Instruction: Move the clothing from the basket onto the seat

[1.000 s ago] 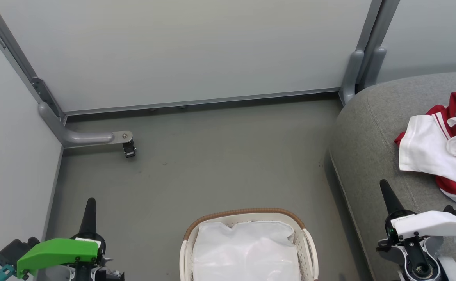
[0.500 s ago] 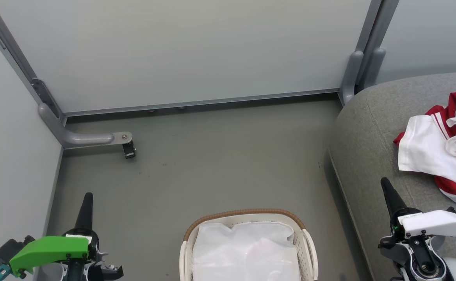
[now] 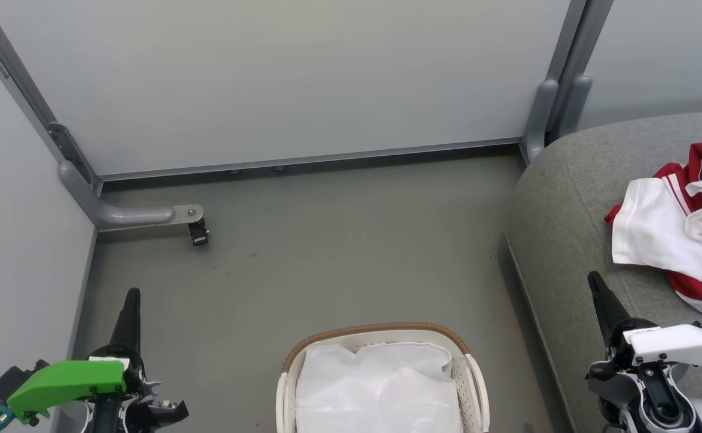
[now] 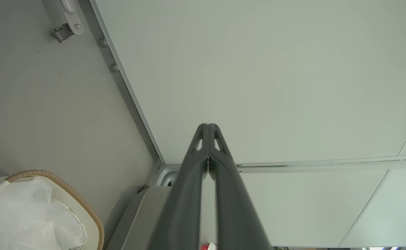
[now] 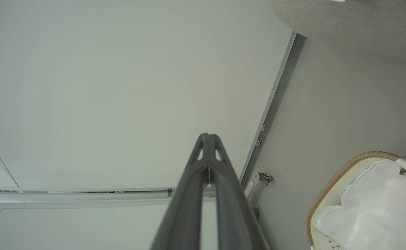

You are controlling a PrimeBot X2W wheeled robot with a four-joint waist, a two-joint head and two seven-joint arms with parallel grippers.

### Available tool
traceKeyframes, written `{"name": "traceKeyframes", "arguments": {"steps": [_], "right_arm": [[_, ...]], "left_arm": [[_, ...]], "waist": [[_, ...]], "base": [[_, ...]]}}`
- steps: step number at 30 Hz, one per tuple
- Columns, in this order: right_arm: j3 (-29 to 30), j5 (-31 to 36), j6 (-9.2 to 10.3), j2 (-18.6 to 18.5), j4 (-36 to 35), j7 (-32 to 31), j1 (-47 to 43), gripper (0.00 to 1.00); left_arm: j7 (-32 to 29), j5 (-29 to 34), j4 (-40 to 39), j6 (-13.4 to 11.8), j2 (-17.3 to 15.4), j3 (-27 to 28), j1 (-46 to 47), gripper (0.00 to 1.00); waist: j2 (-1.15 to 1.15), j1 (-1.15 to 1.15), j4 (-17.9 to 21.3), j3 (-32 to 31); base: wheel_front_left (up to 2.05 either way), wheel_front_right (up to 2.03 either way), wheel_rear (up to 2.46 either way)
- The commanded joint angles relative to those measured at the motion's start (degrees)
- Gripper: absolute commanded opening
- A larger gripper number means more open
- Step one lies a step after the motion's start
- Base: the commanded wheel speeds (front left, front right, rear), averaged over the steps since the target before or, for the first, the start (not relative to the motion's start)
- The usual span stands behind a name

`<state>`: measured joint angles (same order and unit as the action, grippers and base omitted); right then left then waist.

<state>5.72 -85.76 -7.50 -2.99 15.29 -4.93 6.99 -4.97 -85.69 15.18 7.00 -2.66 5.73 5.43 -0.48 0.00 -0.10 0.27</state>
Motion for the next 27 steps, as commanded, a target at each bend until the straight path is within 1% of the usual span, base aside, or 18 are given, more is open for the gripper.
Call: {"name": "traceKeyframes", "arguments": {"steps": [1, 15, 27], "right_arm": [[0.3, -1.3, 0.01, -0.1, -0.5, -0.3, -0.5, 0.0], [1.1, -6.7, 0.01, 0.1, -1.2, -1.8, -0.7, 0.0], [1.0, -6.7, 0.01, 0.1, -1.1, -1.9, -0.7, 0.0]], "left_arm": [[-0.3, -1.2, -0.4, 0.2, -0.4, 0.4, 1.3, 0.0], [-1.8, -6.9, -1.1, 0.7, -0.4, 1.1, 1.6, 0.0], [-1.9, -6.7, -1.0, 0.7, -0.4, 1.0, 1.5, 0.0]], "waist": [[0.42, 0.0, 0.0, 0.0], [0.47, 0.0, 0.1, -0.2], [0.48, 0.0, 0.1, -0.2]], "base": [[0.0, 0.0, 0.0], [0.0, 0.0, 0.0], [0.0, 0.0, 0.0]]}}
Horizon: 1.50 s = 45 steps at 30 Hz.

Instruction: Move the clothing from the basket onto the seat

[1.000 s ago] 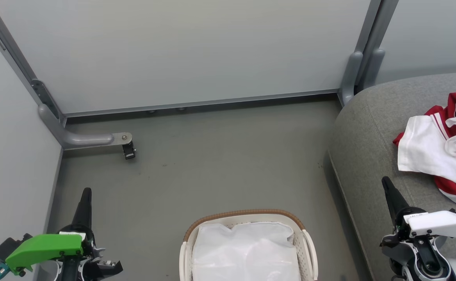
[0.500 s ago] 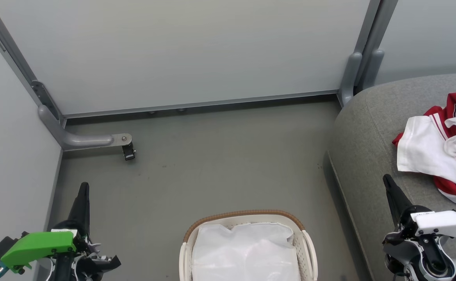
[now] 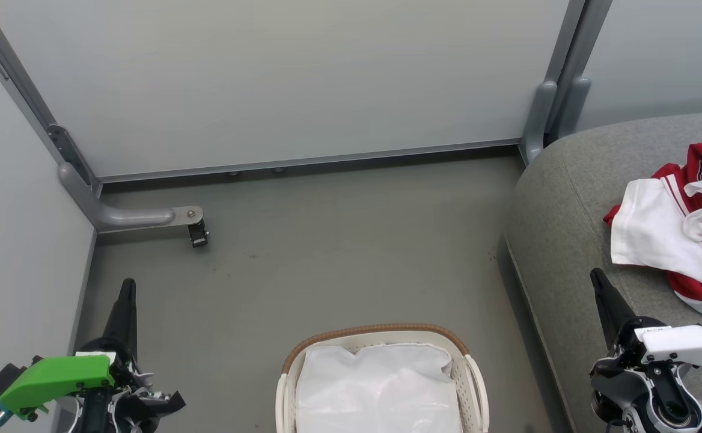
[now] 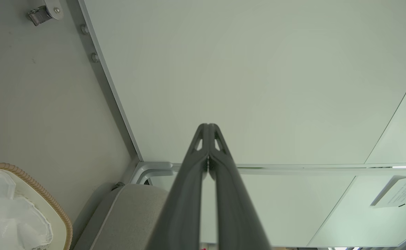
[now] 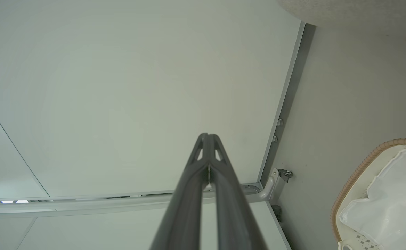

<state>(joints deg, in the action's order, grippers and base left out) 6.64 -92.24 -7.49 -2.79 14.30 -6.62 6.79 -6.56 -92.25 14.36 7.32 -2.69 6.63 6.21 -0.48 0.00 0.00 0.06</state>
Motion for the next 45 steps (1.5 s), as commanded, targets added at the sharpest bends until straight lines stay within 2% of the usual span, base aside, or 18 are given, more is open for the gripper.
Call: {"name": "traceKeyframes", "arguments": {"steps": [1, 45], "right_arm": [[0.1, -0.2, 0.0, -0.1, -0.2, -0.2, -0.5, 0.0], [0.1, -0.2, 0.0, -0.1, -0.1, -0.1, -0.5, 0.0]], "left_arm": [[-0.3, -0.2, -0.2, 0.4, -0.4, 0.1, 0.7, 0.0], [-0.2, -0.2, -0.2, 0.4, -0.4, 0.1, 0.7, 0.0]], "waist": [[0.48, 0.0, 0.0, 0.0], [0.48, 0.0, 0.0, 0.0]], "base": [[0.0, 0.0, 0.0], [0.0, 0.0, 0.0]]}}
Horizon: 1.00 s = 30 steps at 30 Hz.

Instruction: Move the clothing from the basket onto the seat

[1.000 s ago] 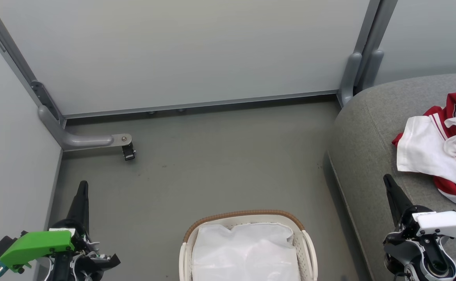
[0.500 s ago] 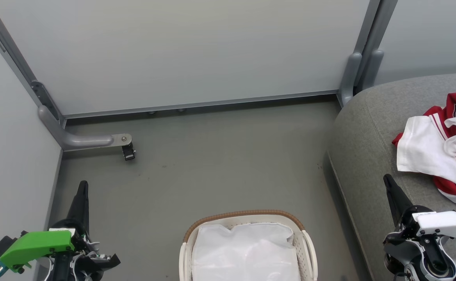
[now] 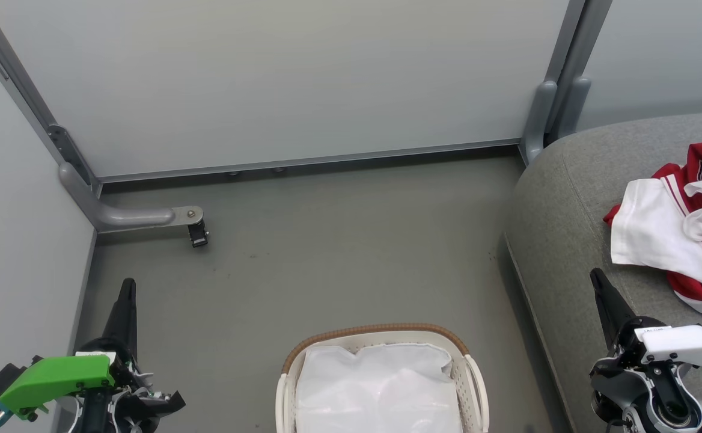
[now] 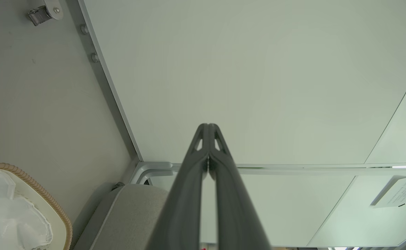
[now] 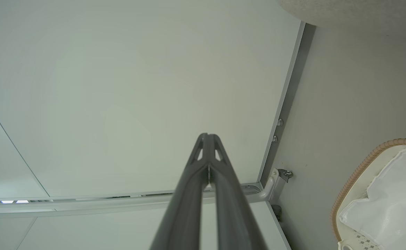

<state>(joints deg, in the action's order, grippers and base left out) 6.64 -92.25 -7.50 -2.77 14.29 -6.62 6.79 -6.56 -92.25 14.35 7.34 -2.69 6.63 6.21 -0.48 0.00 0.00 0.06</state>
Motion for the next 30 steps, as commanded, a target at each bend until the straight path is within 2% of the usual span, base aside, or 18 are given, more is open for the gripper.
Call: {"name": "traceKeyframes", "arguments": {"steps": [1, 30], "right_arm": [[0.1, -0.2, 0.01, -0.2, -0.1, -0.1, -0.5, 0.0], [0.1, -0.2, 0.01, -0.2, -0.1, -0.1, -0.5, 0.0]], "left_arm": [[-0.2, -0.2, -0.2, 0.3, -0.4, 0.1, 0.7, 0.0], [-0.2, -0.2, -0.2, 0.3, -0.4, 0.1, 0.7, 0.0]], "waist": [[0.48, 0.0, 0.0, 0.0], [0.48, 0.0, 0.0, 0.0]], "base": [[0.0, 0.0, 0.0], [0.0, 0.0, 0.0]]}}
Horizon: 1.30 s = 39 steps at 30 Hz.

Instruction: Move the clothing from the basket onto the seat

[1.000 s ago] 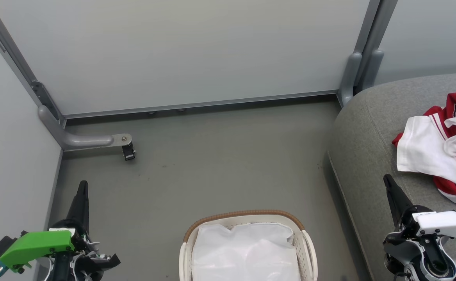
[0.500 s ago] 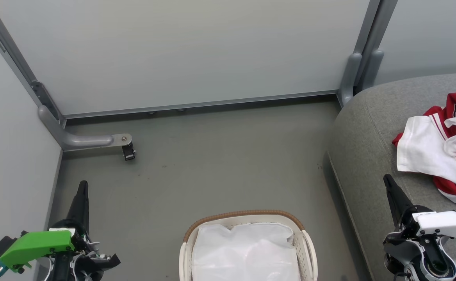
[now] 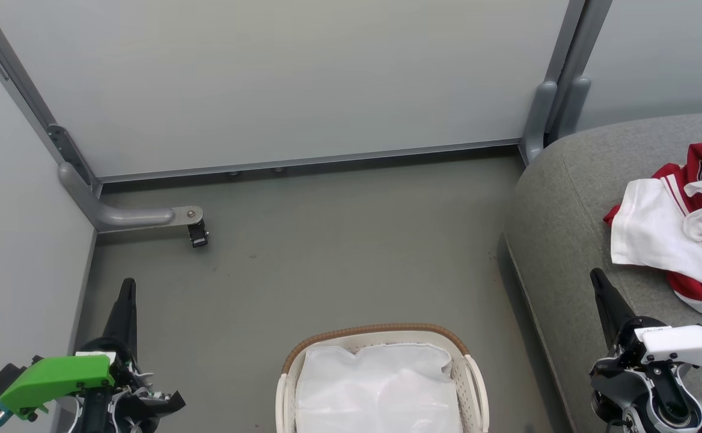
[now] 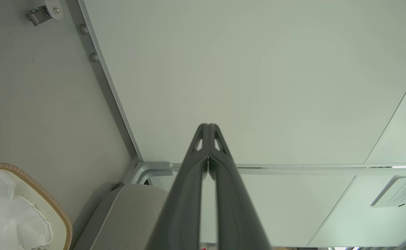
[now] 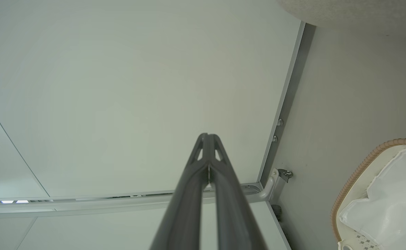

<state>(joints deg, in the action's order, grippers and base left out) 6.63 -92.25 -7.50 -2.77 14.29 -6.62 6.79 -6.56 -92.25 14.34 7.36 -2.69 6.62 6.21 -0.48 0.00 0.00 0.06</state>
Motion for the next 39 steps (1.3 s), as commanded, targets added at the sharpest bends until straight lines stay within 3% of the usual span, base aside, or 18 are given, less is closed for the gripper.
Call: {"name": "traceKeyframes", "arguments": {"steps": [1, 39], "right_arm": [[0.1, -0.2, 0.02, -0.2, -0.1, -0.1, -0.5, 0.0], [0.1, -0.2, 0.01, -0.2, -0.1, -0.1, -0.5, 0.0]], "left_arm": [[-0.2, -0.2, -0.2, 0.3, -0.4, 0.1, 0.7, 0.0], [-0.2, -0.2, -0.2, 0.3, -0.4, 0.1, 0.7, 0.0]], "waist": [[0.48, 0.0, 0.0, 0.0], [0.48, 0.0, 0.0, 0.0]], "base": [[0.0, 0.0, 0.0], [0.0, 0.0, 0.0]]}}
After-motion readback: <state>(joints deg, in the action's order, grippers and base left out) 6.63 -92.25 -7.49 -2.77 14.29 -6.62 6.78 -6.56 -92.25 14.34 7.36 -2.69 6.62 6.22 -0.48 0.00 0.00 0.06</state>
